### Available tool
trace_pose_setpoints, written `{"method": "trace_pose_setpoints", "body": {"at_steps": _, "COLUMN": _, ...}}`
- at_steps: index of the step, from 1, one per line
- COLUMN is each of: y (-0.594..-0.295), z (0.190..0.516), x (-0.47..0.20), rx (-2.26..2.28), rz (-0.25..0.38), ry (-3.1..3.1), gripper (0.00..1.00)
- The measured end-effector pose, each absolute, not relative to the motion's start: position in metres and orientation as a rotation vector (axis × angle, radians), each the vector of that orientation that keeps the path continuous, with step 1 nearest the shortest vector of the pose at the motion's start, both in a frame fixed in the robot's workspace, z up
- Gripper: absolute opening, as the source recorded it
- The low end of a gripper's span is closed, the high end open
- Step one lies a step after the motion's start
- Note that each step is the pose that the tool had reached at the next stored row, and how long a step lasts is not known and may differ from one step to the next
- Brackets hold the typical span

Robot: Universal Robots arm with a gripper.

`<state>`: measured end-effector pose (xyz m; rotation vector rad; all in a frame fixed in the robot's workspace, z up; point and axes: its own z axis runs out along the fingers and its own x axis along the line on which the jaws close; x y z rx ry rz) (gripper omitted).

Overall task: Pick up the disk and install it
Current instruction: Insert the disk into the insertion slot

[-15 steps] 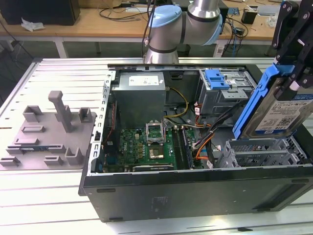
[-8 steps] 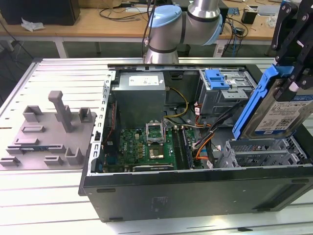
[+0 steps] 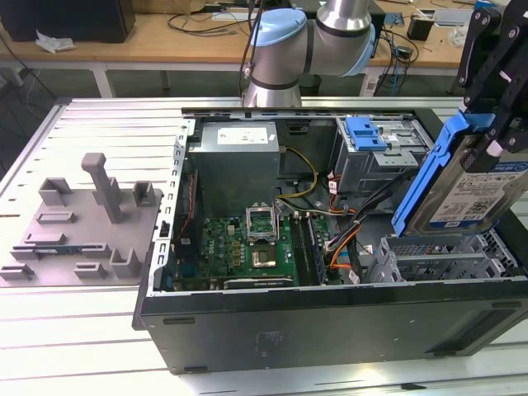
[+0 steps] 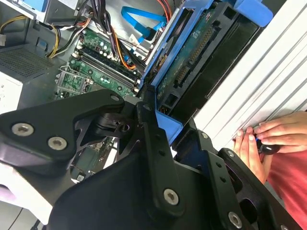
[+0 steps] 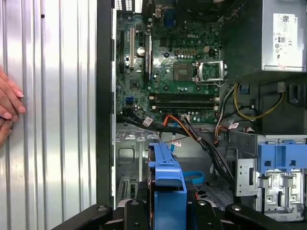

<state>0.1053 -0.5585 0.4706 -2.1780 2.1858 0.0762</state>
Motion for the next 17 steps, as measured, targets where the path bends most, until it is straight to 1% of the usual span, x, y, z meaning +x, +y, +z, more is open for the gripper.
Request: {"method": "trace_pose_setpoints", "body": {"at_steps": 17, "y": -0.5613, "z": 0.4677, "x": 0.1070, "rx": -2.172, "rz": 0.076, "ry": 2.191, "gripper": 0.37}}
